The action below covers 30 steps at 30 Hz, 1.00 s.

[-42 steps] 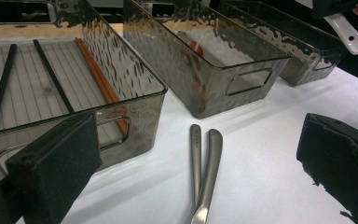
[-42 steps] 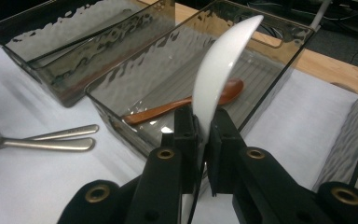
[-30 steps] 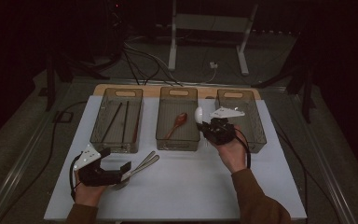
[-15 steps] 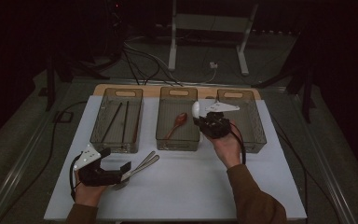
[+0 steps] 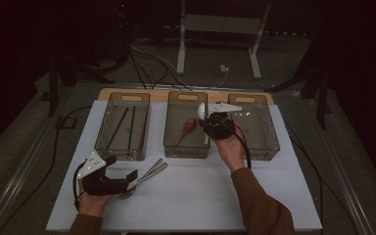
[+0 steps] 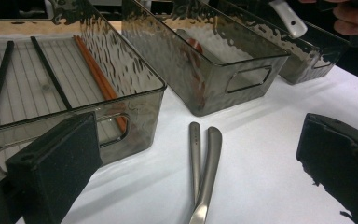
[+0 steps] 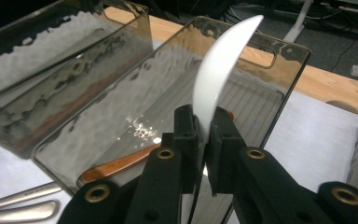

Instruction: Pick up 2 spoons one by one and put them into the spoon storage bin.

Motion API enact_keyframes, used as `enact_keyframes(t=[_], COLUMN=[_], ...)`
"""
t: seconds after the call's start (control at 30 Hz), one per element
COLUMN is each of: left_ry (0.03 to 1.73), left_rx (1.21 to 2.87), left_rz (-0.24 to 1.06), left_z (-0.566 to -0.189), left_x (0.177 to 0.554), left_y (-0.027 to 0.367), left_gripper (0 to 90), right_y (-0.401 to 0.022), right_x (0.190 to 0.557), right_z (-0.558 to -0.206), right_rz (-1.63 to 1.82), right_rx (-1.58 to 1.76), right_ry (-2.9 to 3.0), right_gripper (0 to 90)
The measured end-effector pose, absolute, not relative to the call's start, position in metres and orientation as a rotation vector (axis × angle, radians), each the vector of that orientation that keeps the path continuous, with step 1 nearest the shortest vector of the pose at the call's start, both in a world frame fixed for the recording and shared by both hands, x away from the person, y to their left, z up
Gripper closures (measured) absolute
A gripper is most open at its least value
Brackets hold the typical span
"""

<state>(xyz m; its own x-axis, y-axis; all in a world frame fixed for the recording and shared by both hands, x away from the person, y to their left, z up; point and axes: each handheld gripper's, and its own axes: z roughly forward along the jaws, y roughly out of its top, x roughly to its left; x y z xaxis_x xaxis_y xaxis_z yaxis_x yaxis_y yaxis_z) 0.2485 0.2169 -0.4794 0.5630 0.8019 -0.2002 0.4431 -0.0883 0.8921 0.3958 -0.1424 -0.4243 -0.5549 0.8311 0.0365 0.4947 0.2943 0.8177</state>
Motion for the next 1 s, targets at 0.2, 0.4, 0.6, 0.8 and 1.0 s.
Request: enact_keyframes(t=[0.2, 0.4, 0.6, 0.8, 1.0], left_ry=[1.041, 1.042, 1.041, 1.041, 1.04], left_rx=[1.72, 1.72, 1.719, 1.72, 1.722], left_rz=[0.416, 0.415, 0.413, 0.414, 0.412], left_z=[-0.479, -0.48, -0.48, -0.479, -0.48], left_x=[0.248, 0.248, 0.248, 0.248, 0.248], left_y=[0.217, 0.216, 0.217, 0.217, 0.216], left_gripper=[0.6, 0.7, 0.6, 0.6, 0.6], right_y=[-0.14, -0.14, -0.138, -0.136, -0.134], right_x=[0.403, 0.407, 0.41, 0.41, 0.41], right_z=[-0.432, -0.44, -0.447, -0.453, -0.46], right_rz=[1.128, 1.105, 1.054, 1.024, 0.999], right_rx=[1.198, 1.218, 1.217, 1.225, 1.238], right_ry=[2.177, 2.181, 2.2, 2.223, 2.253], right_gripper=[84.2, 84.1, 84.0, 83.8, 83.6])
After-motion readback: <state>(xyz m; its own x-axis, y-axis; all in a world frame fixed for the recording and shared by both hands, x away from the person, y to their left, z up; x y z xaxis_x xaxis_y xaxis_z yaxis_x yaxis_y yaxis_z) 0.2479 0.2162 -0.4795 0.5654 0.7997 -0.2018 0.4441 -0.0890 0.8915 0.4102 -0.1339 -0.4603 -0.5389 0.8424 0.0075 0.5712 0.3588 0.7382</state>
